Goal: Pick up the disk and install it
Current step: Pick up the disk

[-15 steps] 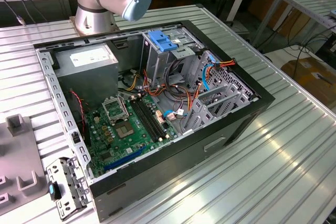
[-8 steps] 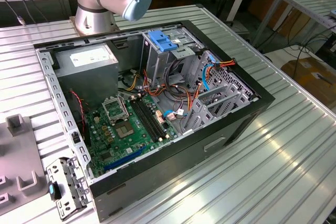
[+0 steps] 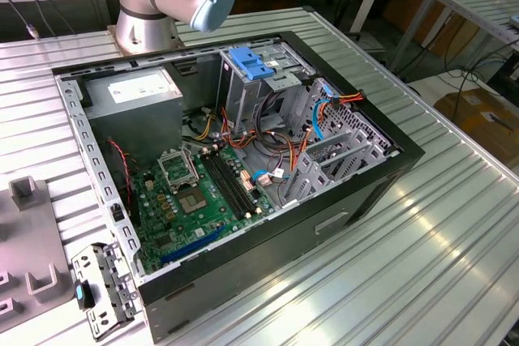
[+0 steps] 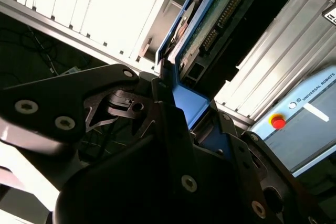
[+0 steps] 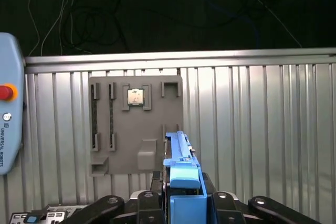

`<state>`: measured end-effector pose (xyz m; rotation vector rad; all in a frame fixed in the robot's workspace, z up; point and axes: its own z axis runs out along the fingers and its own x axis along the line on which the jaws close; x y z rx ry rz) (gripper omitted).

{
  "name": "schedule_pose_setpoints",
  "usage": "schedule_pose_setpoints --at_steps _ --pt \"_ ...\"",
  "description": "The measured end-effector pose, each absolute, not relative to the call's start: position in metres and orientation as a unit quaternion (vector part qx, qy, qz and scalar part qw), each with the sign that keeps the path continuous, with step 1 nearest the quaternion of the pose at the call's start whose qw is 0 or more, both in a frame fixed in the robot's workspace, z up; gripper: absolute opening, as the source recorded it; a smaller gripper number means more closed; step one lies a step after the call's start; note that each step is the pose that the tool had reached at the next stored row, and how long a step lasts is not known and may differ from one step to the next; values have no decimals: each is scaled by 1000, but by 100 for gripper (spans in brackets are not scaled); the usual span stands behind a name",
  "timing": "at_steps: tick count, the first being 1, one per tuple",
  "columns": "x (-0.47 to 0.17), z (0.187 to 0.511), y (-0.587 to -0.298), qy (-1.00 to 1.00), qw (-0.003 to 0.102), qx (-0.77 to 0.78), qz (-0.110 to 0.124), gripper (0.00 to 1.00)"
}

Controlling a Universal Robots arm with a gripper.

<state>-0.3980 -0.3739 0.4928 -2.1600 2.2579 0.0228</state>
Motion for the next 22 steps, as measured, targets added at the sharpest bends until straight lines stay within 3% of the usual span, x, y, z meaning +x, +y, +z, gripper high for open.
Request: schedule_pose_setpoints --at_steps 22 --pt "-371 493 -374 723 8 -691 7 37"
